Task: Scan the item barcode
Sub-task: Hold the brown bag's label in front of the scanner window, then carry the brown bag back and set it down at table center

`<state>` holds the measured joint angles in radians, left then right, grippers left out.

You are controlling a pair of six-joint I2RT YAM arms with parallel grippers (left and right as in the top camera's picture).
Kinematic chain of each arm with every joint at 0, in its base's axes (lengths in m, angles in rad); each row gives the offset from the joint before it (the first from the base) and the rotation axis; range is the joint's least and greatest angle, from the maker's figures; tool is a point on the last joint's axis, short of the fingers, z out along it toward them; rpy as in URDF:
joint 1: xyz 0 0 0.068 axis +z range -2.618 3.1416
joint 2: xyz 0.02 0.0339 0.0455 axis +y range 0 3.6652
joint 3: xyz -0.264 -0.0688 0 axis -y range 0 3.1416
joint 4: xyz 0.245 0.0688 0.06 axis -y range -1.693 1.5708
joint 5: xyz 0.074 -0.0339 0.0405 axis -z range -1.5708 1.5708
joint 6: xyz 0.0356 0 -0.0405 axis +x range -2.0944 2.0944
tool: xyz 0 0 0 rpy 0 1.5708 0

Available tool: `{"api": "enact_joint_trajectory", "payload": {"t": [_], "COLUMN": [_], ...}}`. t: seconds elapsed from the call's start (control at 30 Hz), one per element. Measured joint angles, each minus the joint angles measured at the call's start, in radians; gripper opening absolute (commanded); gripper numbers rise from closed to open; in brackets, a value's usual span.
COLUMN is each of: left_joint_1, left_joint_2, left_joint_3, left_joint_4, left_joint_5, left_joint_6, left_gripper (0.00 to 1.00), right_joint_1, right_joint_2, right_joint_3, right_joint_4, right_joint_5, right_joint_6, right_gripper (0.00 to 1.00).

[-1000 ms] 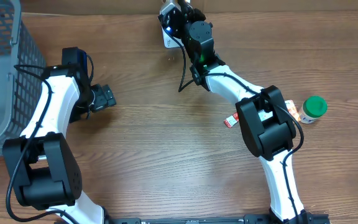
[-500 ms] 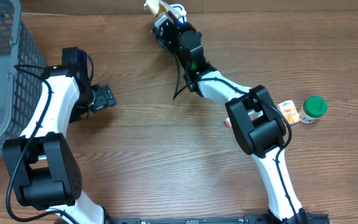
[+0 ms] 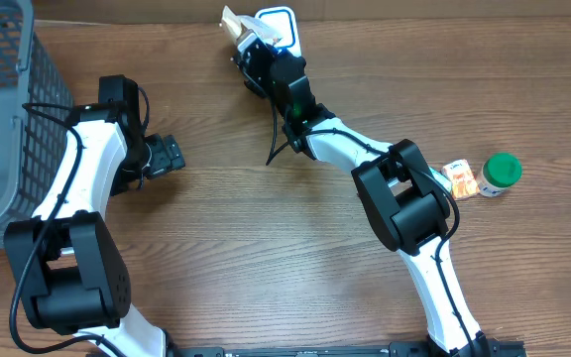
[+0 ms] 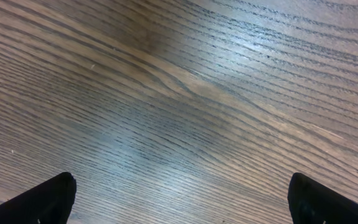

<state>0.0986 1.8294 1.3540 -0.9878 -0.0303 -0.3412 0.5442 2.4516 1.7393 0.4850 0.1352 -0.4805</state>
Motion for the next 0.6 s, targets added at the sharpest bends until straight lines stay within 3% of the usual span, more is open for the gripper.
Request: {"api": "enact_joint_trajectory", "payload": {"t": [0.37, 0.6], "left_joint_1": [0.0, 0.0], "left_joint_2": [0.0, 0.0], "left_joint_3": [0.0, 0.001], "left_joint_4": [0.0, -0.001], "left_joint_5": [0.0, 0.002], "left_joint_6": [0.0, 0.0], "left_gripper": [1.0, 1.0], "right_joint_1": [-0.003, -0.014], "right_joint_2": [-0.02, -0.246], "right_joint_3": [0.0, 0.0], "right_joint_4": [0.014, -0.291], "right_joint_5": [0.096, 0.143], "right_joint_6": [0.097, 0.253], "right_gripper": [0.03, 0.03]}}
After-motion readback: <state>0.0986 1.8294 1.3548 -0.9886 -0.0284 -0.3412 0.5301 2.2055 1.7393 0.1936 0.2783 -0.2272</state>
